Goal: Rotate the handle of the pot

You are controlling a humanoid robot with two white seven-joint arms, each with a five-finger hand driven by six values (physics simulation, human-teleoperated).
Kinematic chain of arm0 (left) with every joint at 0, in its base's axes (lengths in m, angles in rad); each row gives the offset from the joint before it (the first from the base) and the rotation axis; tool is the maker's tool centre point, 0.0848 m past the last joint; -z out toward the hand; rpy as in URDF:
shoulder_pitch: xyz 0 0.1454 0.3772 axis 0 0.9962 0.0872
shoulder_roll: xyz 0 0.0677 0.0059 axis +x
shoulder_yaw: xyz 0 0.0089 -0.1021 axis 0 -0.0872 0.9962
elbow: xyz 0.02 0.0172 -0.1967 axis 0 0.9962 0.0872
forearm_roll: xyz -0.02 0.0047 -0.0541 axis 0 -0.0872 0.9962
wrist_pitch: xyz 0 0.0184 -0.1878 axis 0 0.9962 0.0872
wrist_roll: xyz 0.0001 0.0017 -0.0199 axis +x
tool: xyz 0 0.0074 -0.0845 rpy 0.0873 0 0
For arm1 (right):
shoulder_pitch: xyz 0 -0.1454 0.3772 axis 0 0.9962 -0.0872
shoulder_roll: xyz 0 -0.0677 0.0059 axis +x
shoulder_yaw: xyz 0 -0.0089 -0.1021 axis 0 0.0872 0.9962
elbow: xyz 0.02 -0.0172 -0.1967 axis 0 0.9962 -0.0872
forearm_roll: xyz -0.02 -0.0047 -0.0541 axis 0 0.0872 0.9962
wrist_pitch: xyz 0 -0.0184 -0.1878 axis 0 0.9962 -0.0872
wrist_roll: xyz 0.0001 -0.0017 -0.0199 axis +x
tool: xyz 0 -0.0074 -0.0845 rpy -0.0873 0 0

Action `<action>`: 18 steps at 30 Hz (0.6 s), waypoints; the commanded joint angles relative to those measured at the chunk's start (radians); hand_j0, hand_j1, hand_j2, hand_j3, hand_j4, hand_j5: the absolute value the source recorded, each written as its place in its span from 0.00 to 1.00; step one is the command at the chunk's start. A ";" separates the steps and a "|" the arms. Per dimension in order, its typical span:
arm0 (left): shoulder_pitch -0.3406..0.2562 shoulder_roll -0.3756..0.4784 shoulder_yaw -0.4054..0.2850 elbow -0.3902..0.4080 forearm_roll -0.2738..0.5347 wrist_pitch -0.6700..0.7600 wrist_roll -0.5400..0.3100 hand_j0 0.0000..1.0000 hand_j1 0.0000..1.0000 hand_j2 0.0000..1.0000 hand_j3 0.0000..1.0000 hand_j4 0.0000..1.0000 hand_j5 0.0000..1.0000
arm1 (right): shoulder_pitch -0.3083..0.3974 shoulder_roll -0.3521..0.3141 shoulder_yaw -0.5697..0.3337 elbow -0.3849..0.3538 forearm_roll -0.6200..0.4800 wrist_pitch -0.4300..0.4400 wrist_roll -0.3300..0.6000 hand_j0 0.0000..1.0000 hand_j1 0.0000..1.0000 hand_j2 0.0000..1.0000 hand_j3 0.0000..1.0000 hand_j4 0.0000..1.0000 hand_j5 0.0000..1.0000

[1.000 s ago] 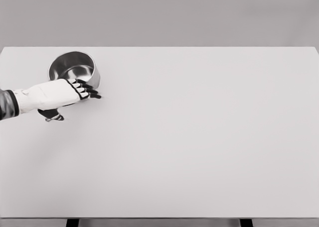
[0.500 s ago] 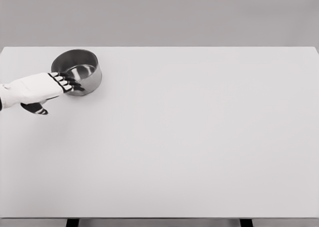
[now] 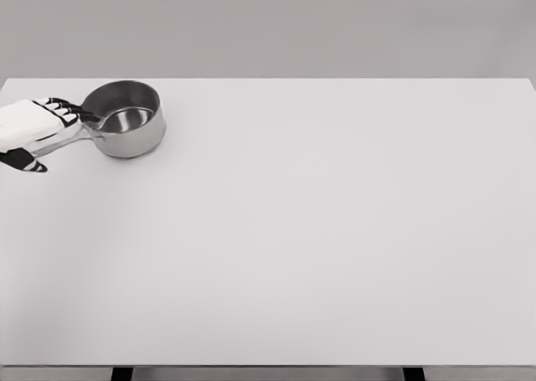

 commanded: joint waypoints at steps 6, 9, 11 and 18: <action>-0.026 -0.046 0.024 0.125 0.002 0.005 0.013 1.00 1.00 1.00 1.00 1.00 1.00 | 0.000 0.000 0.000 0.000 0.000 -0.001 0.000 1.00 1.00 1.00 1.00 1.00 1.00; -0.041 -0.061 0.024 0.169 -0.003 0.005 0.013 1.00 1.00 1.00 1.00 1.00 1.00 | 0.000 0.000 0.000 0.000 0.000 -0.001 0.000 1.00 1.00 1.00 1.00 1.00 1.00; -0.045 -0.063 0.024 0.183 -0.005 0.007 0.027 1.00 1.00 1.00 1.00 1.00 1.00 | 0.000 0.000 0.000 0.000 0.000 0.001 0.000 1.00 1.00 1.00 1.00 1.00 1.00; -0.081 -0.110 0.024 0.257 -0.054 0.010 0.093 1.00 1.00 1.00 1.00 1.00 1.00 | 0.000 0.000 0.000 0.000 0.000 -0.001 0.000 1.00 1.00 1.00 1.00 1.00 1.00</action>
